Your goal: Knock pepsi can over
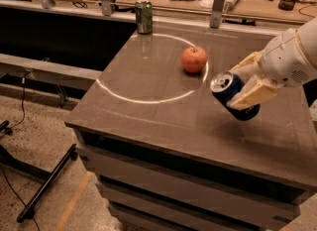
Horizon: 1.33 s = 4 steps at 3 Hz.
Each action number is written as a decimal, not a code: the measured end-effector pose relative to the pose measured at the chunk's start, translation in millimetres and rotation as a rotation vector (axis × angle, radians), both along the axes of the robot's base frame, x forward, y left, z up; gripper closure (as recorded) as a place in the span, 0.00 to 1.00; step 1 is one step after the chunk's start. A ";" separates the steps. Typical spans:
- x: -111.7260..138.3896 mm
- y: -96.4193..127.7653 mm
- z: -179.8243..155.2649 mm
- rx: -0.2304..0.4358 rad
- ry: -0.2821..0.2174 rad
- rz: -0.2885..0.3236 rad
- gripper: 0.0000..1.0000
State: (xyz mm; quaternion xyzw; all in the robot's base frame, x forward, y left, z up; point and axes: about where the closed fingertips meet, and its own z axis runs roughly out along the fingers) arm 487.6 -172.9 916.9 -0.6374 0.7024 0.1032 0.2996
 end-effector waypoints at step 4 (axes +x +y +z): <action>-9.8 -15.0 -28.2 -0.328 0.115 -0.022 1.00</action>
Offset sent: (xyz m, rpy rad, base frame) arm -0.0066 -0.0176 -0.0269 -0.3062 0.1381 -0.0082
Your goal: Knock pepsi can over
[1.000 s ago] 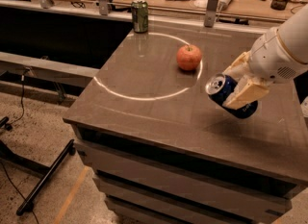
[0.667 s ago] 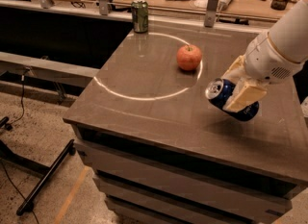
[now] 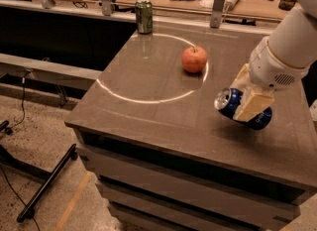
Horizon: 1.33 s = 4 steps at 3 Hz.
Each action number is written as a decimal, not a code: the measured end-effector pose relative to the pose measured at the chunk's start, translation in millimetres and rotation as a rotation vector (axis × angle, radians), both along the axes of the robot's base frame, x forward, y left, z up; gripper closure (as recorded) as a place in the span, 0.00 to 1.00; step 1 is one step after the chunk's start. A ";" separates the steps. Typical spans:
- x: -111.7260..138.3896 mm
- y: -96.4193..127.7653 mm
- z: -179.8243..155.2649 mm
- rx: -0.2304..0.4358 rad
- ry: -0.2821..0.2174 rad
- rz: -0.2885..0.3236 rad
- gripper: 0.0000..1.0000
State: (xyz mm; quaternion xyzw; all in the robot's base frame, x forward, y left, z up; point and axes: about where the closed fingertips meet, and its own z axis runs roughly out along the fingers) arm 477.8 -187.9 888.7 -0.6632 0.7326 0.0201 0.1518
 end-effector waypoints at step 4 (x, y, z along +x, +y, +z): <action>-3.8 -2.1 -6.2 -0.043 0.002 -0.013 0.45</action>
Offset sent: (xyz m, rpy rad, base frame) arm -0.0048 -0.0084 -0.0099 -0.0553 -0.0021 -0.0323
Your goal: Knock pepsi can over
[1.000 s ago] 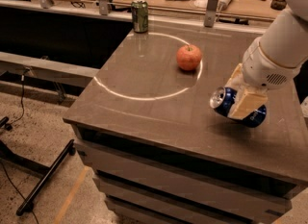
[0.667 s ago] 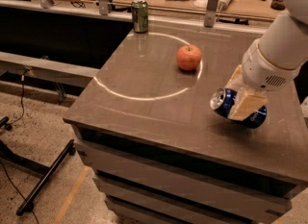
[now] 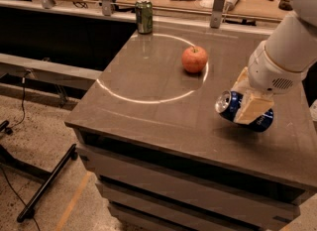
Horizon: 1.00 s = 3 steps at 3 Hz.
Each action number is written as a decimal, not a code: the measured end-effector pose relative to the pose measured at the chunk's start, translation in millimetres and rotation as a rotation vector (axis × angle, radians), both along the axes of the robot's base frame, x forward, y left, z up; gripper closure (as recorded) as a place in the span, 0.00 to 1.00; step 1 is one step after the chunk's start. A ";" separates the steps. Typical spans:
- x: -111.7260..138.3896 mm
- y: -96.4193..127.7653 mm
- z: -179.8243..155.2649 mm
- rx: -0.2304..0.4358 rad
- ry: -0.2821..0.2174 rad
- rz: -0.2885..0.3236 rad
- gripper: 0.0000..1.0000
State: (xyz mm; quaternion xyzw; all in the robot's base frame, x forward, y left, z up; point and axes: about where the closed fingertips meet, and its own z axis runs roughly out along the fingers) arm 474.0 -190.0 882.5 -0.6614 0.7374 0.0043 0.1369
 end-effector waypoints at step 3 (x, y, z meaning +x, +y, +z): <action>-0.1 1.9 -0.9 -0.001 0.000 0.004 0.00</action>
Offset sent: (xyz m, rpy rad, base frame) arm 0.0000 0.0007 -0.0004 -0.0003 -0.0002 0.0014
